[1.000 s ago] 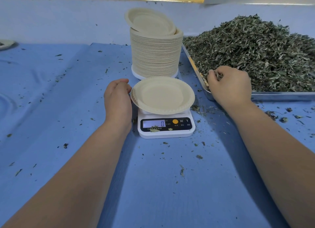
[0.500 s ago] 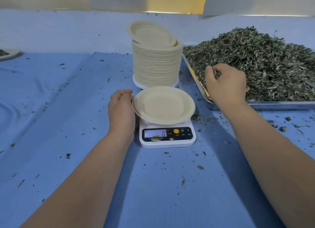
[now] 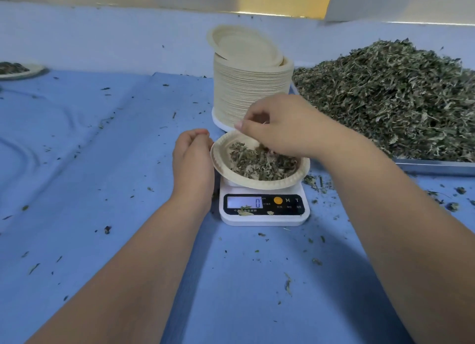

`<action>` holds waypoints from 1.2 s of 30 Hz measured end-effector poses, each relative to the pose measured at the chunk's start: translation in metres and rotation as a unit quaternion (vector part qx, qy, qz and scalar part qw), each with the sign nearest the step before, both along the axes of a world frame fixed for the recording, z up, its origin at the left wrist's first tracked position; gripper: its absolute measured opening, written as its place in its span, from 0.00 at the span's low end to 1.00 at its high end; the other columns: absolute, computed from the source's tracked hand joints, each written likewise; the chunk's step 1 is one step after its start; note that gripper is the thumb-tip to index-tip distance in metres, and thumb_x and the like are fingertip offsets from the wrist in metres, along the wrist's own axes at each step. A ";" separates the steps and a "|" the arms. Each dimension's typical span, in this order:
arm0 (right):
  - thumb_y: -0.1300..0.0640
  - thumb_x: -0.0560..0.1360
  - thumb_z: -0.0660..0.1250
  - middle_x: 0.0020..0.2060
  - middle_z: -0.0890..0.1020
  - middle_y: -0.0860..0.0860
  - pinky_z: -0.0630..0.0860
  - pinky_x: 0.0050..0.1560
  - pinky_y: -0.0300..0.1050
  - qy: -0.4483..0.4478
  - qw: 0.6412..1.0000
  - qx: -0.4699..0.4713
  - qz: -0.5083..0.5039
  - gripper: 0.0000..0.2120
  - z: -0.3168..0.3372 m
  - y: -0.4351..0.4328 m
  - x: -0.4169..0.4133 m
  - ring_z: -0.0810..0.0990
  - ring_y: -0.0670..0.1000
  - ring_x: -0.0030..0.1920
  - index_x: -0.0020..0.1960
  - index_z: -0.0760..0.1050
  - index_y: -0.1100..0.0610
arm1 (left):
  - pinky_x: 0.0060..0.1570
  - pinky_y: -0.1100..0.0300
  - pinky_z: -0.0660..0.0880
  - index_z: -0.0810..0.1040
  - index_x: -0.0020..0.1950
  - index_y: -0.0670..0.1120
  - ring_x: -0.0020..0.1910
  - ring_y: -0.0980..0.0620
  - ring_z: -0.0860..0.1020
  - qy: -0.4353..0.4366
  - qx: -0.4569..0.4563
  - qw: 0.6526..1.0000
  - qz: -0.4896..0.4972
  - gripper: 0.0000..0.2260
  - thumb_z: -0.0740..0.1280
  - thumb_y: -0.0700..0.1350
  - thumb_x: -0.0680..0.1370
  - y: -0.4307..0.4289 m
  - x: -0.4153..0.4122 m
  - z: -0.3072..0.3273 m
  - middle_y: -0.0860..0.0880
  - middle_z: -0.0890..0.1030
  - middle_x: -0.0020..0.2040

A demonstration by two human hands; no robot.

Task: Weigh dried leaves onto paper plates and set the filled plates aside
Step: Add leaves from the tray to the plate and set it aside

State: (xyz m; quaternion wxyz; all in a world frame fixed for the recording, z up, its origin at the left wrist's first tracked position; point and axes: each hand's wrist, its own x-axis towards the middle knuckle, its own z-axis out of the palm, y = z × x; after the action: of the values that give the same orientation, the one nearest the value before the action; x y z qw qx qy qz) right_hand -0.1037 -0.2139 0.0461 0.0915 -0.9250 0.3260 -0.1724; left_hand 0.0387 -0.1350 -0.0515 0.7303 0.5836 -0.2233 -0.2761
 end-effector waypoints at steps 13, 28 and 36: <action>0.42 0.80 0.60 0.42 0.82 0.62 0.80 0.43 0.56 -0.011 0.962 0.004 -0.272 0.24 -0.026 -0.071 -0.057 0.81 0.64 0.44 0.52 0.80 0.63 | 0.43 0.55 0.78 0.82 0.53 0.50 0.42 0.57 0.80 -0.013 0.026 1.000 -0.001 0.15 0.63 0.47 0.69 0.002 -0.005 0.004 0.52 0.81 0.53; 0.39 0.80 0.62 0.37 0.77 0.57 0.69 0.34 0.45 0.175 0.941 0.098 -0.274 0.25 -0.027 -0.088 -0.065 0.74 0.55 0.33 0.38 0.74 0.59 | 0.48 0.48 0.78 0.82 0.53 0.48 0.43 0.52 0.79 -0.007 0.031 0.999 -0.006 0.16 0.63 0.46 0.68 0.004 -0.008 0.007 0.50 0.81 0.47; 0.35 0.80 0.57 0.35 0.78 0.57 0.69 0.34 0.45 0.121 0.946 0.076 -0.292 0.29 -0.026 -0.089 -0.070 0.75 0.56 0.33 0.36 0.74 0.59 | 0.50 0.48 0.78 0.82 0.52 0.48 0.44 0.50 0.79 -0.006 0.036 0.999 -0.003 0.16 0.63 0.46 0.67 0.005 -0.008 0.009 0.50 0.80 0.47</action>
State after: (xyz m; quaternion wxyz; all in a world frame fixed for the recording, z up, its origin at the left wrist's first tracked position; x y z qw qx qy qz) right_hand -0.1735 -0.3034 0.0198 0.0665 -0.7933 0.6029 -0.0530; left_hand 0.0305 -0.1301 -0.0428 0.7066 0.6106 -0.2190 -0.2825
